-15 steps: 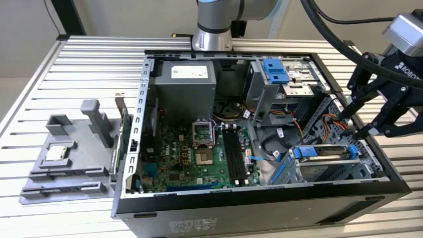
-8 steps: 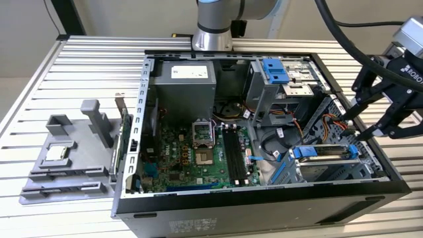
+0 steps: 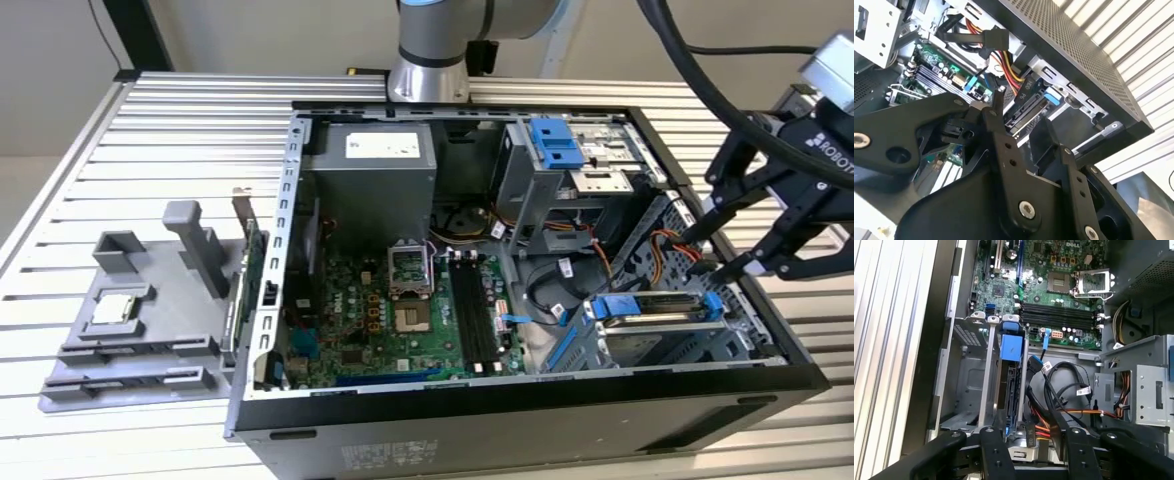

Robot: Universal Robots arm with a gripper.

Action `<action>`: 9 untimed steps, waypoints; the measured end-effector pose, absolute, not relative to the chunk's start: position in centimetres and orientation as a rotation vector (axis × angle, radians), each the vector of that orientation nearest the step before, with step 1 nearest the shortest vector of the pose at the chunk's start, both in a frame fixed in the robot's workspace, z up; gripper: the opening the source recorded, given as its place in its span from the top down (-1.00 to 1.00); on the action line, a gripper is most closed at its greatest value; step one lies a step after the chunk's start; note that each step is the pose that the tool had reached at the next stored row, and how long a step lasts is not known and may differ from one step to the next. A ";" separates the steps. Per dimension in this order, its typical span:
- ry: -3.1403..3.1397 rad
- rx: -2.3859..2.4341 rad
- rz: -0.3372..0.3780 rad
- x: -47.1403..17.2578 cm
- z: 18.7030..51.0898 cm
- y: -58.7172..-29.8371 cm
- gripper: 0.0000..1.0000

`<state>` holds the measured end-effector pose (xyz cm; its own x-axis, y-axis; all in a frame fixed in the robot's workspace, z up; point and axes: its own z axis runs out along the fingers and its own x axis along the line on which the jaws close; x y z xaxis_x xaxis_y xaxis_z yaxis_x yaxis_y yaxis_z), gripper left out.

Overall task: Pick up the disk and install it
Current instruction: 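Insert the first disk wire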

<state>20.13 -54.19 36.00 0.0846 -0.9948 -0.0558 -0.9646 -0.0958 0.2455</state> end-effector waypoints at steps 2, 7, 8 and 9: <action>-2.006 2.201 -0.326 20.2 35.9 -54.2 -1.00; -2.001 2.197 -0.350 20.7 35.5 -54.3 -1.00; -1.999 2.195 -0.356 20.8 35.5 -54.3 -1.00; -1.998 2.194 -0.362 20.8 35.4 -54.3 -1.00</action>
